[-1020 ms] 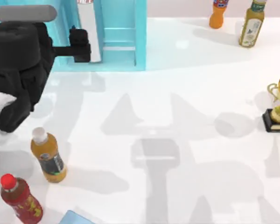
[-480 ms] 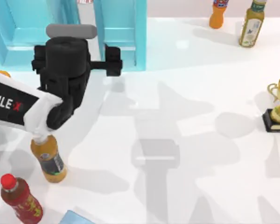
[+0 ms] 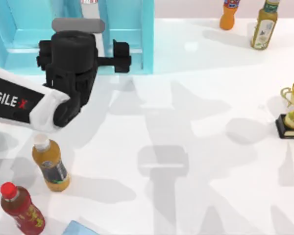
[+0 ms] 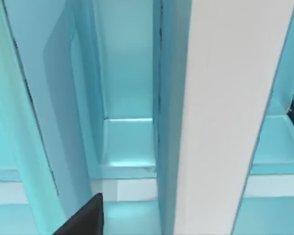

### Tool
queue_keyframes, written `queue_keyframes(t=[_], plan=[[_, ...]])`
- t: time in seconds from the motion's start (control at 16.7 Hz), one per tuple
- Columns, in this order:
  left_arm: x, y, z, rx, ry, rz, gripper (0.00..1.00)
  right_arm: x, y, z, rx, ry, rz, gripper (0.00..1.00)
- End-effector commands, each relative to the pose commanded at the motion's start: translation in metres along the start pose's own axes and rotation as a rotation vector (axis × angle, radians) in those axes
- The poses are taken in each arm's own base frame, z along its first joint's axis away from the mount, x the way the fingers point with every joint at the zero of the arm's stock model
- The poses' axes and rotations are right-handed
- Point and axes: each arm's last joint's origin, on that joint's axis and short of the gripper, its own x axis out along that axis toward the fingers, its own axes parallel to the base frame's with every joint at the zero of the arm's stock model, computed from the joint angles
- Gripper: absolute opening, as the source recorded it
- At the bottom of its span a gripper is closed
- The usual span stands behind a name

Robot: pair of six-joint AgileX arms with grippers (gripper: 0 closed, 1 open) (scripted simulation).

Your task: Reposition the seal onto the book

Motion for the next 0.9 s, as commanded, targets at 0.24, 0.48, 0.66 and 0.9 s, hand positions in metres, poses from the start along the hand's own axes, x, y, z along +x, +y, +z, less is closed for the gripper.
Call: queue_keyframes(t=[0.24,0.48,0.66,0.9], plan=[[0.036,-0.003,0.003,0.0,0.001,0.0,1.0,0.0,0.0,0.0,0.0,0.0,0.0,1.0],[0.073,-0.001,-0.003,0.0,0.002,0.0,1.0,0.0,0.0,0.0,0.0,0.0,0.0,1.0],[0.087,0.001,-0.007,0.0,0.002,0.0,1.0,0.0,0.0,0.0,0.0,0.0,0.0,1.0],[0.088,0.001,-0.007,0.0,0.002,0.0,1.0,0.0,0.0,0.0,0.0,0.0,0.0,1.0]])
